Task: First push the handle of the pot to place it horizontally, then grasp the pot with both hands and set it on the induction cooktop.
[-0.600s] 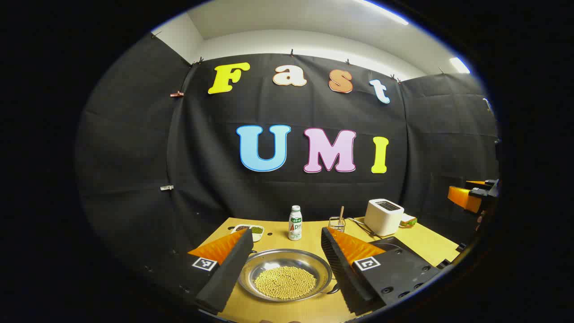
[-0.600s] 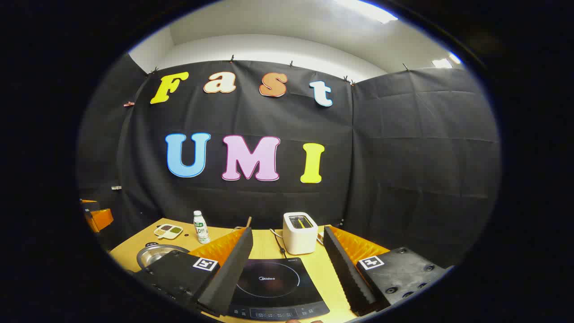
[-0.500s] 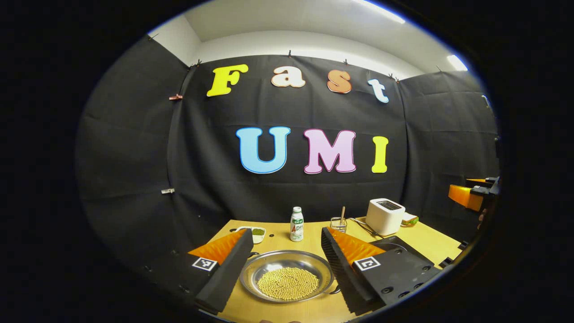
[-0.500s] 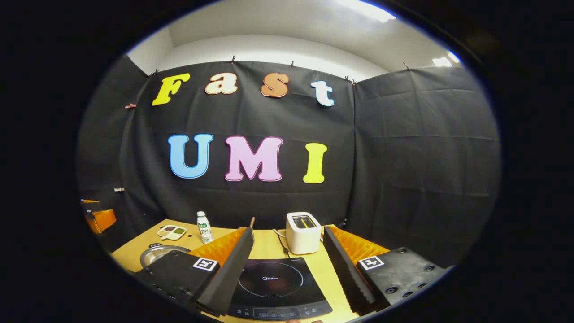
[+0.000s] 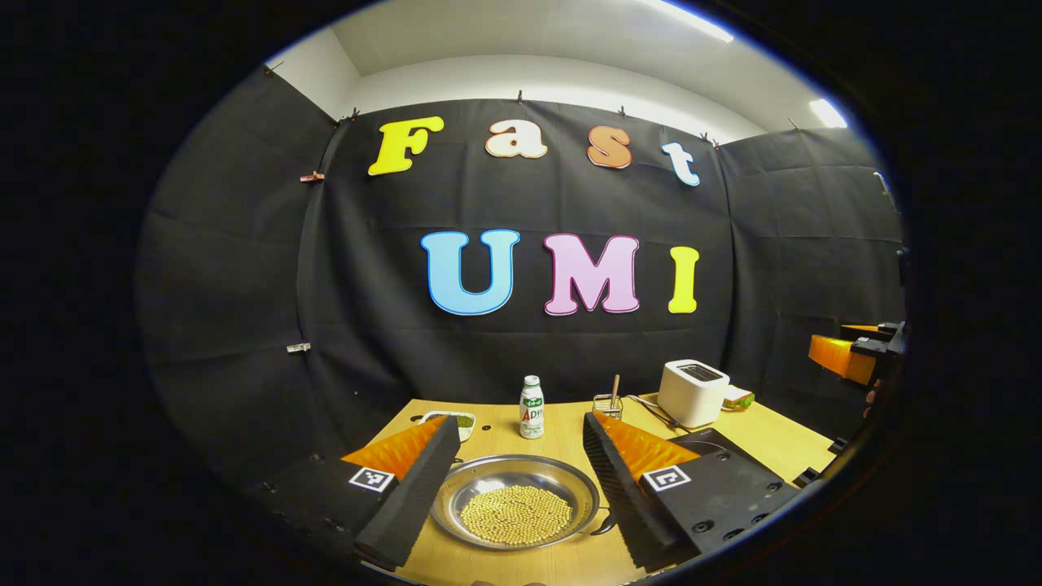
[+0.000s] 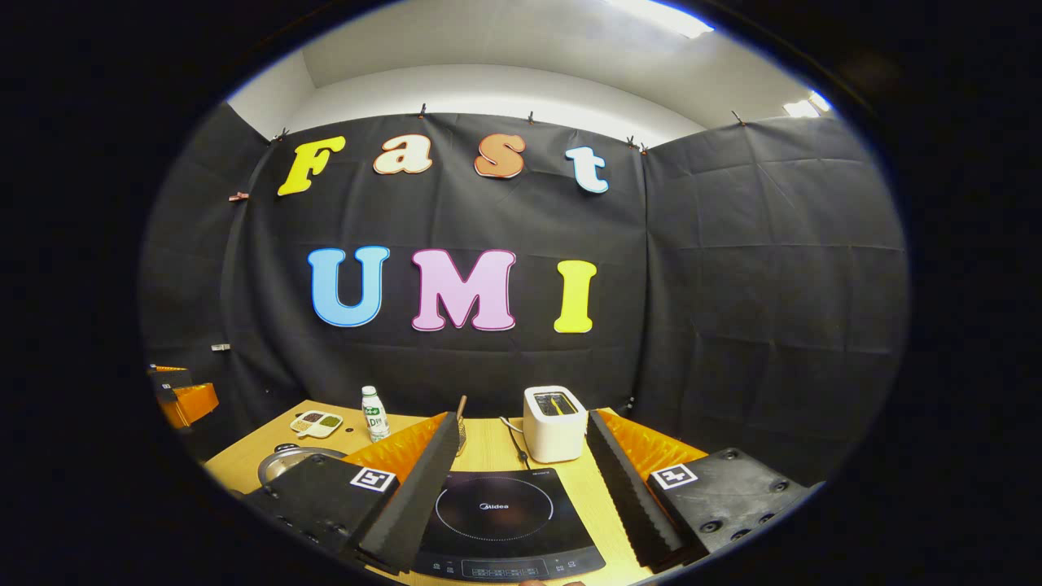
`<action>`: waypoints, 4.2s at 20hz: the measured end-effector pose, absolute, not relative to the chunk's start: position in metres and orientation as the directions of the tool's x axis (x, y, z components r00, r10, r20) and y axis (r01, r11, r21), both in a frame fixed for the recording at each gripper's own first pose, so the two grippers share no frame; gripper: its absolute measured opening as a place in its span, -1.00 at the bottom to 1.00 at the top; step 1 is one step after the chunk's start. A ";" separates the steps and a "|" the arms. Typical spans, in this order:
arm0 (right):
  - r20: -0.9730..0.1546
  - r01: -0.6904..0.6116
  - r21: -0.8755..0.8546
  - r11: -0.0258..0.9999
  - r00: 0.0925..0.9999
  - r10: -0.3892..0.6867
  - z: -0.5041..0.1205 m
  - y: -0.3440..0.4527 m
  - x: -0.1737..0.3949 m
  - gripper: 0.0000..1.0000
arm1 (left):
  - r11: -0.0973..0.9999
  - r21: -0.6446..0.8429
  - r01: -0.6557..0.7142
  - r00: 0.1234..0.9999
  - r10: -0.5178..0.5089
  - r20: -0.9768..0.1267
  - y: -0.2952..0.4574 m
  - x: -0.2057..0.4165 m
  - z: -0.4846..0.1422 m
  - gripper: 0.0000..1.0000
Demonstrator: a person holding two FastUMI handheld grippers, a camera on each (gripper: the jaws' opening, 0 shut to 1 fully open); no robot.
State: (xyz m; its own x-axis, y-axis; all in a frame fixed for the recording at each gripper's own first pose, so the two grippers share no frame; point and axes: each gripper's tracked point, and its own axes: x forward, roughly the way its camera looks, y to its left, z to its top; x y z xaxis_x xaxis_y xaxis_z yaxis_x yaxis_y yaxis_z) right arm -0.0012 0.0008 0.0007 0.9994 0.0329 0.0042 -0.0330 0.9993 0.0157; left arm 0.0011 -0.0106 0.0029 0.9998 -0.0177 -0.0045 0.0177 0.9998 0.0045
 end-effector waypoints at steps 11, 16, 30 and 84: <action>-0.019 -0.096 0.019 0.995 0.995 0.096 -0.005 0.014 -0.001 0.95 | 0.999 -0.036 -0.009 0.999 0.007 -0.049 -0.001 0.003 -0.012 0.91; -0.048 -0.103 0.023 0.994 0.993 0.104 -0.011 0.019 0.001 0.96 | 0.999 -0.032 0.002 0.998 -0.003 -0.059 0.004 0.005 -0.018 0.94; -0.081 -0.092 -0.003 0.996 0.992 0.092 -0.023 0.026 0.010 0.96 | 0.995 -0.099 0.004 0.960 -0.031 -0.277 0.036 0.003 -0.087 0.17; -0.247 -0.077 0.134 0.988 0.963 0.108 -0.098 -0.076 0.102 0.98 | 0.947 -0.069 0.315 0.524 -0.234 -0.819 -0.149 0.074 -0.305 -0.89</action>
State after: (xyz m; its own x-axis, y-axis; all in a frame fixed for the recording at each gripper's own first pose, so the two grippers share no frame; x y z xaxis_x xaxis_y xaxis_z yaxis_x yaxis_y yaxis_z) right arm 0.1020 -0.0761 -0.0977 0.9631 0.1081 -0.2465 -0.0766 0.9880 0.1341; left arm 0.0735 -0.1490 -0.3045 0.5237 -0.2339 -0.8192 0.3150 0.9466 -0.0689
